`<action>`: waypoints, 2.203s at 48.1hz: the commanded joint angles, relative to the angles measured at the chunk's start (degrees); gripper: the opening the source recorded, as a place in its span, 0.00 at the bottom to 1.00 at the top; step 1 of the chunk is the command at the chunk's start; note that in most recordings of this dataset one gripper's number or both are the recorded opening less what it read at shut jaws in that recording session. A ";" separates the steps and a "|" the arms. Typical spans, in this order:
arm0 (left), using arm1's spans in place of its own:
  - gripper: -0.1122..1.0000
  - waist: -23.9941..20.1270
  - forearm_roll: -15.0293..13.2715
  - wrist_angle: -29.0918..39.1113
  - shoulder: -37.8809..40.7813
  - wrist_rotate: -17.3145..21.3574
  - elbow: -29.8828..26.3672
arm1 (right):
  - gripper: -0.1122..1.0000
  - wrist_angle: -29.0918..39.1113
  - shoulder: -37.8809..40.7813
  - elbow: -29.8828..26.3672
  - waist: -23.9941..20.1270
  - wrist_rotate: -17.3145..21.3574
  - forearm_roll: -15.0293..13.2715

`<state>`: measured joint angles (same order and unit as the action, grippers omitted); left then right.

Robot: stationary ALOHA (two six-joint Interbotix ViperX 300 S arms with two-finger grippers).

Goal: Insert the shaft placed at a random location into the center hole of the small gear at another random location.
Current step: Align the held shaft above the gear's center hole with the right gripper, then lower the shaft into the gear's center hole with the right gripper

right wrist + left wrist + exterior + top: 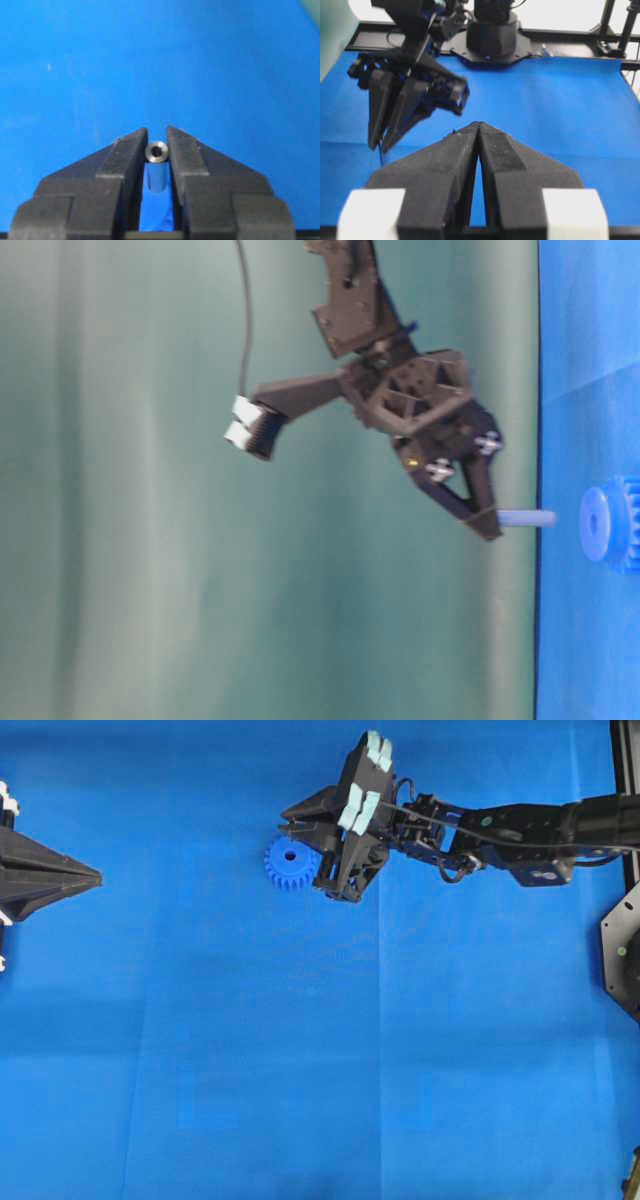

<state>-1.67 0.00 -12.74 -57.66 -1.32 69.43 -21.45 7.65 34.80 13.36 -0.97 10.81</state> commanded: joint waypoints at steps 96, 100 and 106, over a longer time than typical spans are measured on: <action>0.10 -0.09 0.09 0.00 0.09 -0.09 -0.44 | 0.13 -3.25 7.73 -1.58 -2.29 -0.09 2.55; 0.10 -0.18 0.18 0.00 0.09 -0.09 -0.44 | 0.13 -3.25 7.82 -1.67 -2.29 -0.09 2.55; 0.10 -0.09 0.09 0.00 0.18 -0.09 -0.44 | 0.23 -2.99 7.82 -1.67 -2.37 -0.09 2.55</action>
<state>-1.67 0.00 -12.39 -57.74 -1.32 69.52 -24.17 16.26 34.19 11.25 -0.97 13.36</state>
